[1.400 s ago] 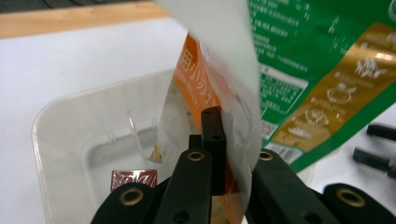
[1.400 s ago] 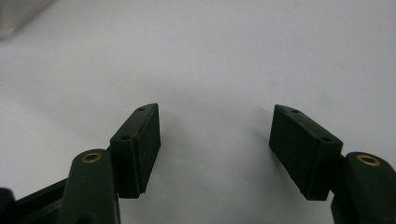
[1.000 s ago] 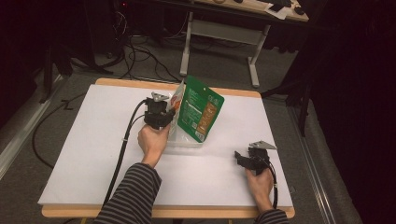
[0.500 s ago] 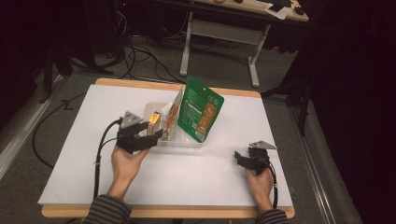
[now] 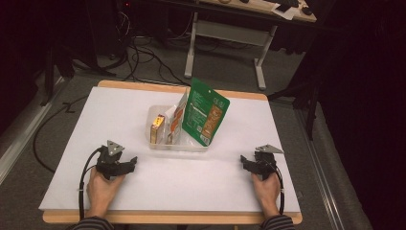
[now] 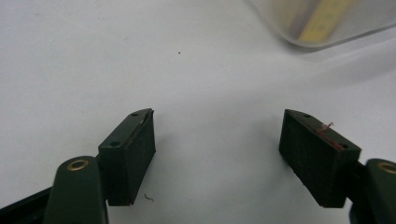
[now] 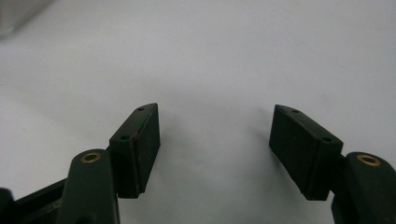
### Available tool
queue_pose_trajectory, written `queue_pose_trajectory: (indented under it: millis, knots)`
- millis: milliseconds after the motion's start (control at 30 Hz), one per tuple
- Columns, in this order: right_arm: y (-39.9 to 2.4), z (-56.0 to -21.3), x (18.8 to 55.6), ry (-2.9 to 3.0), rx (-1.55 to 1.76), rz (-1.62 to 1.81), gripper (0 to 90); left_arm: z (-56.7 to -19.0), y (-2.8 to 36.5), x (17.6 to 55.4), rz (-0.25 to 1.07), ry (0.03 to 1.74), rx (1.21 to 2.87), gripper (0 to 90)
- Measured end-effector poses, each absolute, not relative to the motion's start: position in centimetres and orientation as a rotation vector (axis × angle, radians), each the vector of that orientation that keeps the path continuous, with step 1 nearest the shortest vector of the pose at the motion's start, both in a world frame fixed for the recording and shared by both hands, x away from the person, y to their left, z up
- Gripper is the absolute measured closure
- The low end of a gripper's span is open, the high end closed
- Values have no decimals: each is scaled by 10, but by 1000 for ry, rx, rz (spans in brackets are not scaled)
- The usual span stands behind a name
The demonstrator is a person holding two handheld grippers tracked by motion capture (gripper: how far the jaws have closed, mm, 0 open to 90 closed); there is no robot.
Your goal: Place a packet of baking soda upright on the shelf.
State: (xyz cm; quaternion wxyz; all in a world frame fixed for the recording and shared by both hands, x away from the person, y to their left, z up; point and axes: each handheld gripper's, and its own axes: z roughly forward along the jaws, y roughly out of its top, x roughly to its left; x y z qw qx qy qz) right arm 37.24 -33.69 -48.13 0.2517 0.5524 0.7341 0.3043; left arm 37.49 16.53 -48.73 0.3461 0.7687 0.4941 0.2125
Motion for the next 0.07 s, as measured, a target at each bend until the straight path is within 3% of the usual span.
queue_pose_trajectory:
  millis: [67]
  knots:
    - [-338, -481, 373, 1999, 1506, 831, 337, -488, 165, 374, 561, 1281, 1995, 272]
